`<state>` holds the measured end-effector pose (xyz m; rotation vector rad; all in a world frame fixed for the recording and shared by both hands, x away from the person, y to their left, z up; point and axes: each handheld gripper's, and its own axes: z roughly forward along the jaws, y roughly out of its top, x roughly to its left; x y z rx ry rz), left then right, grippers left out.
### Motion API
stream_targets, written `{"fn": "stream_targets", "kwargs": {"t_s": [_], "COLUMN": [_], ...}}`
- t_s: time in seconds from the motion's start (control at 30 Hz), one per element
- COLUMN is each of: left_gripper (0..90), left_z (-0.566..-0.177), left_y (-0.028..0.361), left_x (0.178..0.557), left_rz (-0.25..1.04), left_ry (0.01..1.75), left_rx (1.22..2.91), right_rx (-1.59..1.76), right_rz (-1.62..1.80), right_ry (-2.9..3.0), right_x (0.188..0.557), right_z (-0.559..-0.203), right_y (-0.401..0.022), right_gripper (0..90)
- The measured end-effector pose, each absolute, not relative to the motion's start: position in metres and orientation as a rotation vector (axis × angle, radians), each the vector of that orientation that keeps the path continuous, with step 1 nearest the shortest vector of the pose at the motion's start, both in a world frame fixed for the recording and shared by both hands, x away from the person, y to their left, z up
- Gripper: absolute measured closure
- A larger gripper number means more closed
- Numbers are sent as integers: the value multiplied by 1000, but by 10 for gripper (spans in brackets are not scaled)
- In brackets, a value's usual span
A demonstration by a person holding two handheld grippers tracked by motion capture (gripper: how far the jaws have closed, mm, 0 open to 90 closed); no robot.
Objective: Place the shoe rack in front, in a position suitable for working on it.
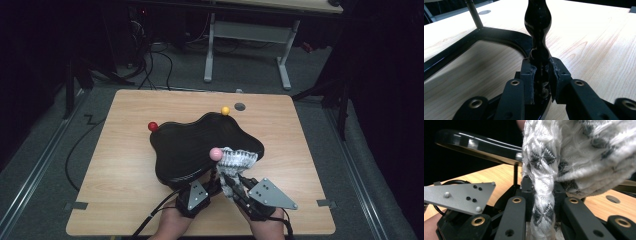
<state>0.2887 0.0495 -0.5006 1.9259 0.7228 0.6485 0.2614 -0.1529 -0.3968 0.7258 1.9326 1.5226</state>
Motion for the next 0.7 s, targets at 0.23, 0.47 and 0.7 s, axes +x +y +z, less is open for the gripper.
{"fn": "stream_targets", "kwargs": {"t_s": [0.23,0.47,0.7], "left_gripper": [746,746,746], "left_z": [-501,-501,-501], "left_y": [49,49,49], "left_x": [289,289,290], "left_rz": [644,650,658], "left_ry": [724,729,719], "left_rx": [1928,1925,1932], "right_rx": [786,875,802], "right_rz": [1546,1545,1544], "right_ry": [1878,1807,1887], "right_x": [259,263,262], "right_z": [-389,-386,-391], "right_y": [-182,-204,-170], "right_gripper": [794,793,792]}}
